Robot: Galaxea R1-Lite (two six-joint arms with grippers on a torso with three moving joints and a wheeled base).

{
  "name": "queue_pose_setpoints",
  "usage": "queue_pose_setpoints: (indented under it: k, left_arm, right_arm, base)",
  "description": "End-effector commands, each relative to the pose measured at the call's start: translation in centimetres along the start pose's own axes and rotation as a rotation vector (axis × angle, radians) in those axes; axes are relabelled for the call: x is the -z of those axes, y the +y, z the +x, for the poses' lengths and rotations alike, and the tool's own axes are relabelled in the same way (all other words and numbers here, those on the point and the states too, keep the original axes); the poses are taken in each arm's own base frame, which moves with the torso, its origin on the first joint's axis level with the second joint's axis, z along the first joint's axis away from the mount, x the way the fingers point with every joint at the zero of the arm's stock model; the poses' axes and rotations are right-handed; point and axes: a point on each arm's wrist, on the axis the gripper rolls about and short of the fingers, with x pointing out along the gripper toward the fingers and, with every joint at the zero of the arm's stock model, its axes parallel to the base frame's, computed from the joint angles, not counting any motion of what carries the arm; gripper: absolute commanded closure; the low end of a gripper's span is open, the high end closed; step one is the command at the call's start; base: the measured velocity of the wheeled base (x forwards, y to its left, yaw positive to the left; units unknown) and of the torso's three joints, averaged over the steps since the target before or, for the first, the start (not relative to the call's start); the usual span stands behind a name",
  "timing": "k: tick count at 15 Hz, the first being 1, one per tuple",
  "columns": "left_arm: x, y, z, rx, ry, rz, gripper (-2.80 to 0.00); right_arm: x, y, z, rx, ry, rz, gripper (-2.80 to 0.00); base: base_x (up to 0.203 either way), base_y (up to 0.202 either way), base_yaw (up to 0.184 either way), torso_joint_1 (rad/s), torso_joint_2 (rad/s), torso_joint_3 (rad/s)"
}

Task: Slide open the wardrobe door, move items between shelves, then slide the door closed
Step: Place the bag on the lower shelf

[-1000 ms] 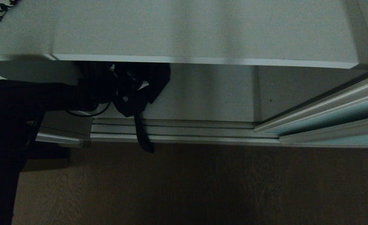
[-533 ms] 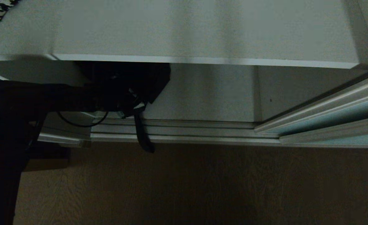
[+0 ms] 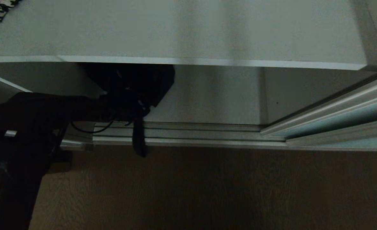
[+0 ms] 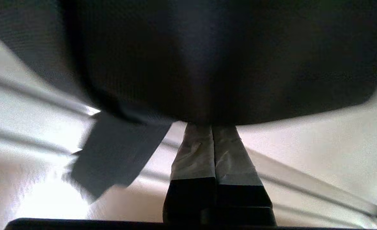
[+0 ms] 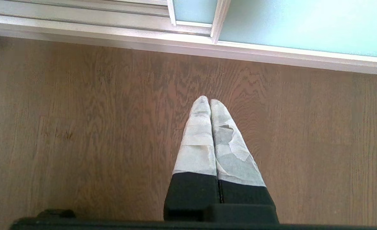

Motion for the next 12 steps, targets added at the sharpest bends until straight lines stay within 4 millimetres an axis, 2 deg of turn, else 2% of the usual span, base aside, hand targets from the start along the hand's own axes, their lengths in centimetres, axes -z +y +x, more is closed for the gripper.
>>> queue_pose_setpoints:
  k: [1, 3, 8, 12]
  left_arm:
    - [0.7, 0.8, 1.9, 0.009, -0.058, 0.014, 0.0]
    - [0.4, 0.5, 2.2, 0.041, -0.134, 0.029, 0.0]
    - [-2.3, -1.8, 0.6, 0.214, -0.332, -0.047, 0.0]
    - [-2.3, -2.4, 0.8, 0.356, -0.36, -0.049, 0.0]
  right_arm:
    - [0.0, 0.0, 0.0, -0.001, -0.005, -0.001, 0.0]
    - [0.0, 0.0, 0.0, -0.001, -0.004, -0.001, 0.0]
    - [0.0, 0.0, 0.0, -0.001, -0.005, 0.0, 0.0]
    - [0.0, 0.0, 0.0, -0.001, -0.002, -0.001, 0.0]
  base:
    - [0.0, 0.0, 0.0, 0.0, 0.0, 0.0]
    - [0.0, 0.0, 0.0, 0.0, 0.0, 0.0]
    - [0.0, 0.0, 0.0, 0.0, 0.0, 0.0]
    - [0.0, 0.0, 0.0, 0.0, 0.0, 0.0]
